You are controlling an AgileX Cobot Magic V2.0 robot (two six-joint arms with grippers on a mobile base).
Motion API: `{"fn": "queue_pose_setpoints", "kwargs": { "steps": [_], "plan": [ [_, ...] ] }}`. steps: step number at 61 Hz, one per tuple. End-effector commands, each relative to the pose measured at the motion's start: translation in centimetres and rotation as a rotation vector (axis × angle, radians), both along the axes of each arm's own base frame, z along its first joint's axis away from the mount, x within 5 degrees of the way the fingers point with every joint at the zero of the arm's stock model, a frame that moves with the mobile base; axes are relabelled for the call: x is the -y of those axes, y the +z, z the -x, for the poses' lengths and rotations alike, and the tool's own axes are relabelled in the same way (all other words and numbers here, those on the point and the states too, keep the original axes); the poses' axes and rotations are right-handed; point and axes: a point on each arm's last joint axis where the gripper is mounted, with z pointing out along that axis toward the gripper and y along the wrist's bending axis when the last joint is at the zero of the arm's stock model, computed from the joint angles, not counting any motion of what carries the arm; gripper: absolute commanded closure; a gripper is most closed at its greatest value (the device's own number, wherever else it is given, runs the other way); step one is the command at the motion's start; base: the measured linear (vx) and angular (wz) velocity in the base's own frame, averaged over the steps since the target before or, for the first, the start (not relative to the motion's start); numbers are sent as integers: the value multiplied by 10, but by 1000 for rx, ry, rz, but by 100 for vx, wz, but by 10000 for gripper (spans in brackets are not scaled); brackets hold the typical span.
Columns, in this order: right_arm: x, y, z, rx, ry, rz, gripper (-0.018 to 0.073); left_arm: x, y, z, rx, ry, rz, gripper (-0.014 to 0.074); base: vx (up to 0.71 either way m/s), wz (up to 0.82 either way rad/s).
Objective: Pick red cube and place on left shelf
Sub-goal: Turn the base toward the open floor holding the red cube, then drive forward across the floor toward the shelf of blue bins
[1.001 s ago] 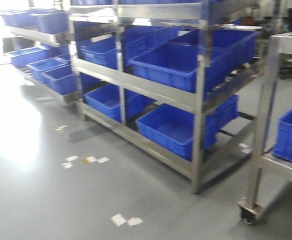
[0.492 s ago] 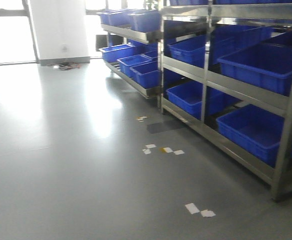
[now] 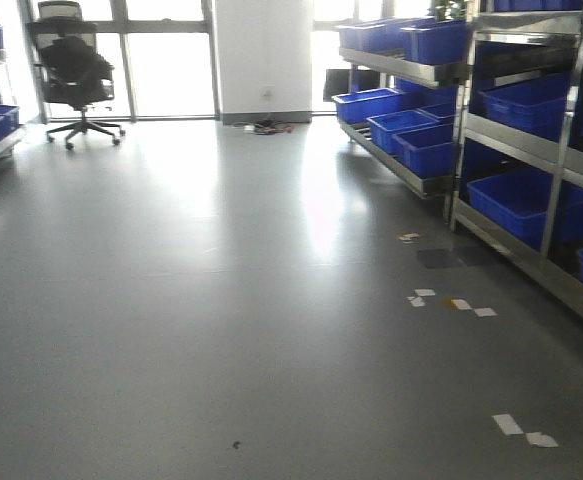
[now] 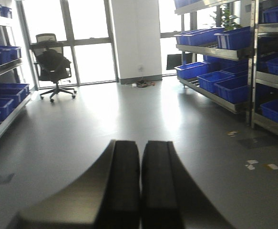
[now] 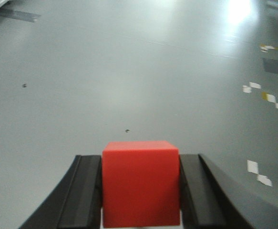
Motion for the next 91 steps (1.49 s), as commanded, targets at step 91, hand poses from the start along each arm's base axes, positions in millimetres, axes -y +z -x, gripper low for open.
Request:
{"fn": "queue_pose_setpoints", "kwargs": {
  "steps": [91],
  "plan": [
    [-1,18,-1,111,9,-27,501,0,0,-1,54,3,10,491,-2,16]
  ]
}}
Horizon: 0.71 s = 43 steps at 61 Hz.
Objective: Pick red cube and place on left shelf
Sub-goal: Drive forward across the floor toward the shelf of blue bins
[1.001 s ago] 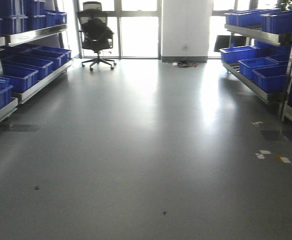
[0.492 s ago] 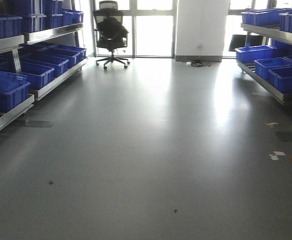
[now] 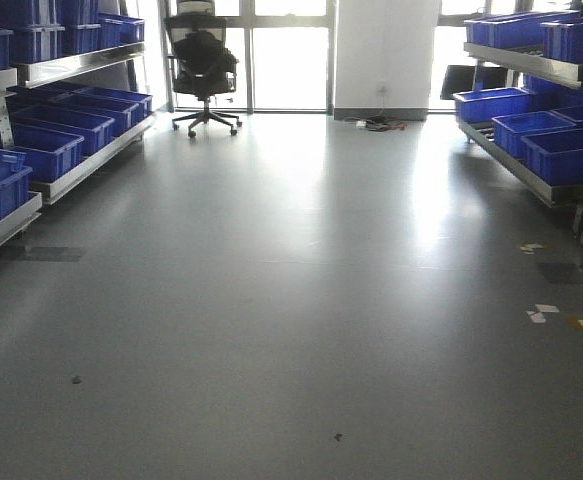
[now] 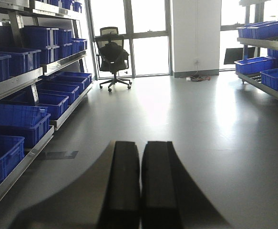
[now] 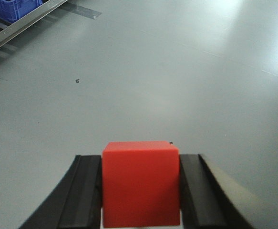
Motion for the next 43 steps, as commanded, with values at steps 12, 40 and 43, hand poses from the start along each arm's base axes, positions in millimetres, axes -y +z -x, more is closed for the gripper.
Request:
{"fn": "queue_pose_setpoints", "kwargs": {
  "steps": [12,40,43],
  "plan": [
    [-1,18,-1,113,10,-28,501,0,0,-1,52,3,10,491,23,6],
    [-1,18,-1,113,10,-28,501,0,0,-1,52,3,10,491,35,10],
    [-1,18,-1,113,10,-28,501,0,0,-1,52,3,10,491,45,-1]
  ]
}}
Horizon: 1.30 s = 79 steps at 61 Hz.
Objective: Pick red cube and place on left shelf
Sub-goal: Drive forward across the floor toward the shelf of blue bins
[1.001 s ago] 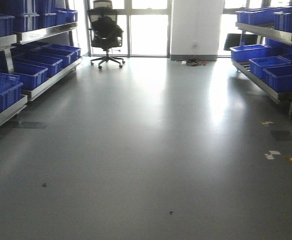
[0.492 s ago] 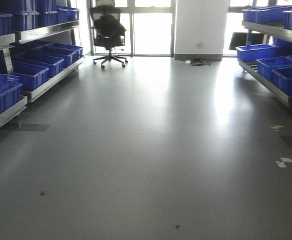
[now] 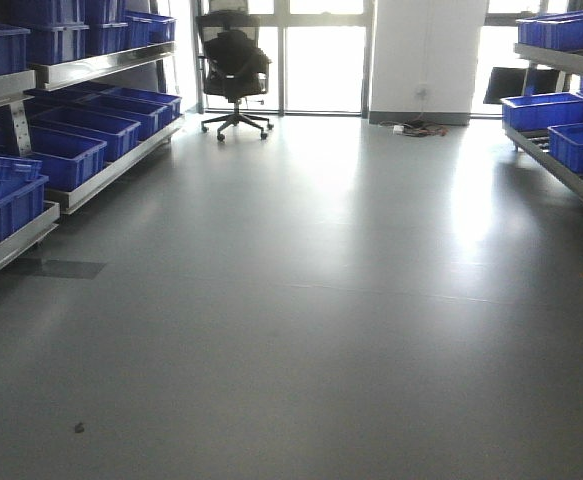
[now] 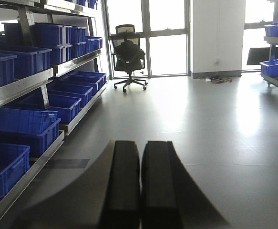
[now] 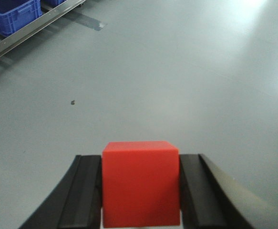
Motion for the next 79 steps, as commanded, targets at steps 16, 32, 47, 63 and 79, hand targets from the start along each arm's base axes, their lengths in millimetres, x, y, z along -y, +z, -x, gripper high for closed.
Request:
{"fn": "queue_pose_setpoints", "kwargs": {
  "steps": [16,32,47,63,79],
  "plan": [
    [-1,18,-1,114,10,-28,501,0,0,-1,54,3,10,491,50,2],
    [-1,18,-1,114,10,-28,501,0,0,-1,52,3,10,491,54,4],
    [-1,18,-1,114,10,-28,501,0,0,-1,54,3,10,491,57,13],
    [-1,18,-1,114,10,-28,501,0,0,-1,52,3,10,491,59,26],
    [-1,18,-1,114,10,-28,501,0,0,-1,54,3,10,491,58,28]
  ]
}}
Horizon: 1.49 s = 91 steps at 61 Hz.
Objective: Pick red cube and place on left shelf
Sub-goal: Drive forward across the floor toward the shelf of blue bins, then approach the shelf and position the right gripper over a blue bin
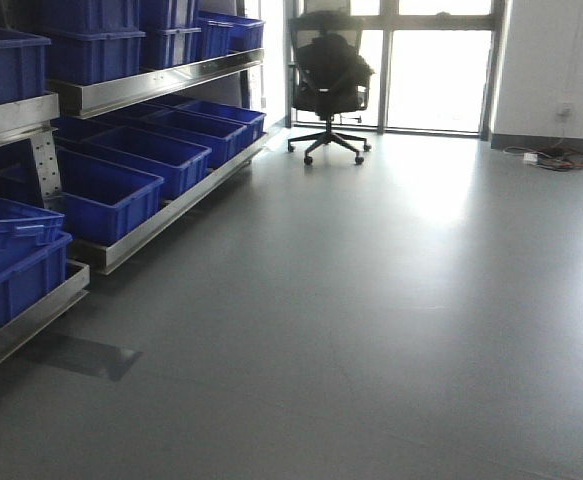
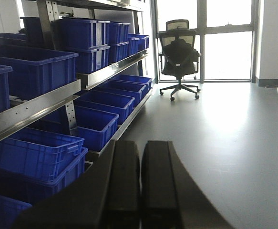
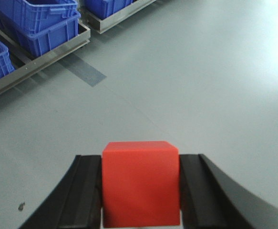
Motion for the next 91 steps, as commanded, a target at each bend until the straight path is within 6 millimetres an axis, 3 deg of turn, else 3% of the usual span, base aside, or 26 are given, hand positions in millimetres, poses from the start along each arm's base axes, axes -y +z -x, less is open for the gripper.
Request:
{"fn": "queue_pose_setpoints", "kwargs": {
  "steps": [1,35,91],
  "plan": [
    [-1,18,-1,114,10,-28,501,0,0,-1,54,3,10,491,59,31],
    [-1,18,-1,114,10,-28,501,0,0,-1,52,3,10,491,58,34],
    [-1,18,-1,114,10,-28,501,0,0,-1,52,3,10,491,41,58]
  ]
}}
